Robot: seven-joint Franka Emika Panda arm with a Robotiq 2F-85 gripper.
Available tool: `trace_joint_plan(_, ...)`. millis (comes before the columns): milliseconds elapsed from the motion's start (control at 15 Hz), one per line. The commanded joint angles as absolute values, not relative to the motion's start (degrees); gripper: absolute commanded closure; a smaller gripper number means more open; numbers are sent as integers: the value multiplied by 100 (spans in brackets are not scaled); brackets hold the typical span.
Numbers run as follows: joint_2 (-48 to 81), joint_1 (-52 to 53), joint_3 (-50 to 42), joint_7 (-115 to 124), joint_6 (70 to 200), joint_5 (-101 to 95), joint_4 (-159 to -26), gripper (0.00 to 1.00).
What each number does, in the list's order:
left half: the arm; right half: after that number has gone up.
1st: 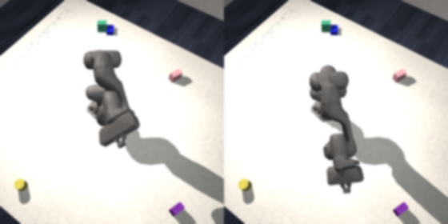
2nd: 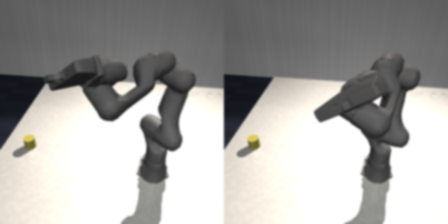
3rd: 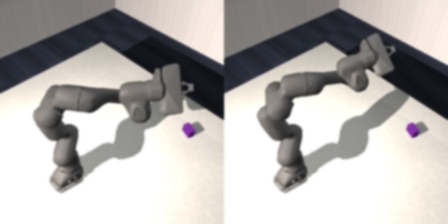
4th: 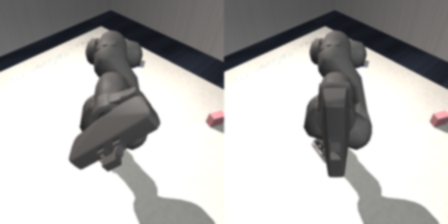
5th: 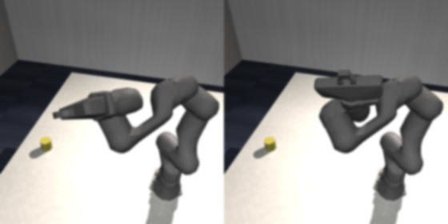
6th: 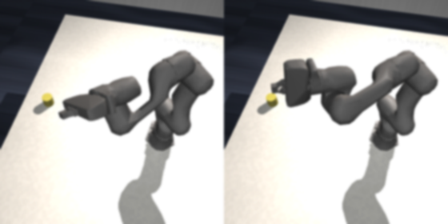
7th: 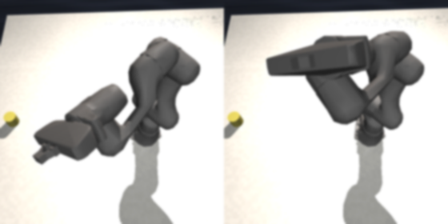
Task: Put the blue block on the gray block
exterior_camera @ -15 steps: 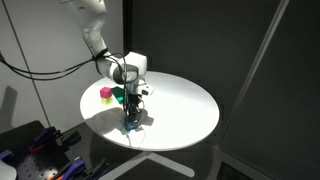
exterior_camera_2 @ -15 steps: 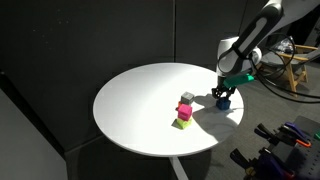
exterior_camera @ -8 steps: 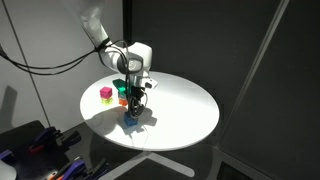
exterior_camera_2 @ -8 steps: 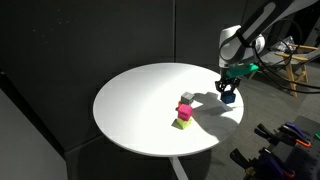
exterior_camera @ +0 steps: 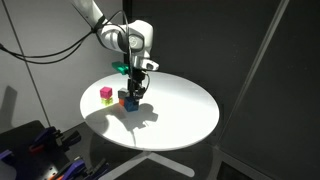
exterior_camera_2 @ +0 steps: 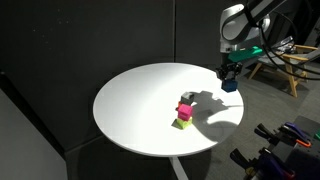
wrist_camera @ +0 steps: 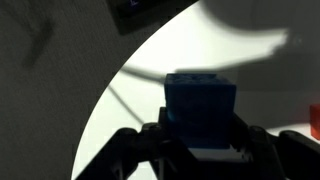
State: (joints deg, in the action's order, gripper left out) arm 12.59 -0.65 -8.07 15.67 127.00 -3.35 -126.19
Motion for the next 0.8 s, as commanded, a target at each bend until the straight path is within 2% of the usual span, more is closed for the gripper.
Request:
trace_joint_plan(0, 1231, -62, -626, 1525, 12195, -395, -12238, 69)
trace_joint_plan(733, 1794, 122, -328, 1615, 11901, -385, -11258, 69)
